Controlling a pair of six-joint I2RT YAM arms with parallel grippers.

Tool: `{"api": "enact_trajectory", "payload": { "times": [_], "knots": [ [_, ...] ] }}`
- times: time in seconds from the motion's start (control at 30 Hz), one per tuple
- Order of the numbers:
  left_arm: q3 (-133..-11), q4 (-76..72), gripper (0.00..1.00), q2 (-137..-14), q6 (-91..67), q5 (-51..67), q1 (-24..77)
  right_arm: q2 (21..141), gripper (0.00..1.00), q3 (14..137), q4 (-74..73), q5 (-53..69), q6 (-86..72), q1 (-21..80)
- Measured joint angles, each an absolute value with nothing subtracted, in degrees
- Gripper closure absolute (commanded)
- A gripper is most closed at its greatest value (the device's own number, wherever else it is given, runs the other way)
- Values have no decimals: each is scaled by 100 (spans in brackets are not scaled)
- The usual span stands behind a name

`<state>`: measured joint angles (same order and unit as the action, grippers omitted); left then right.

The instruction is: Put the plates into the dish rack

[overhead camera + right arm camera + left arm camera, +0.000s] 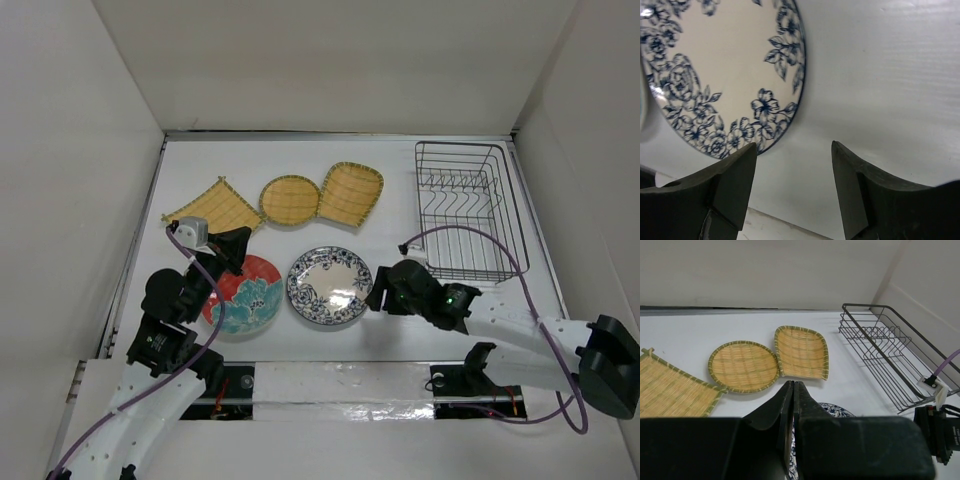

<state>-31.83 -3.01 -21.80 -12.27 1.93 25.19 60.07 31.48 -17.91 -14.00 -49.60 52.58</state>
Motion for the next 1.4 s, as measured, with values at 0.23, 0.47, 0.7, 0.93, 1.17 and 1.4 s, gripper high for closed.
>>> {"api": "enact_trajectory", "payload": {
  "times": [0.23, 0.47, 0.7, 0.93, 1.17, 1.4],
  "knots": [
    [-3181, -322, 95, -2263, -1227, 322, 2519, 6549, 36, 2639, -1085, -1514, -5872, 5258],
    [-3183, -329, 94, -2316, -1227, 357, 2563, 7126, 48, 2034, 1022, -1511, -6729, 5258],
    [-3183, -349, 94, -2386, -1227, 408, 2582, 8130, 72, 1664, 2963, -1594, -7432, 5253],
    [-3181, -353, 94, -2390, -1227, 410, 2582, 8864, 100, 1559, 4064, -1728, -8088, 5498],
    [-3183, -353, 93, -2388, -1225, 410, 2582, 7644, 100, 1778, 2097, -2687, -8407, 6471],
    [-3183, -351, 93, -2346, -1225, 410, 2582, 6204, 100, 2714, -1177, -3723, -8154, 7441]
  ]
}}
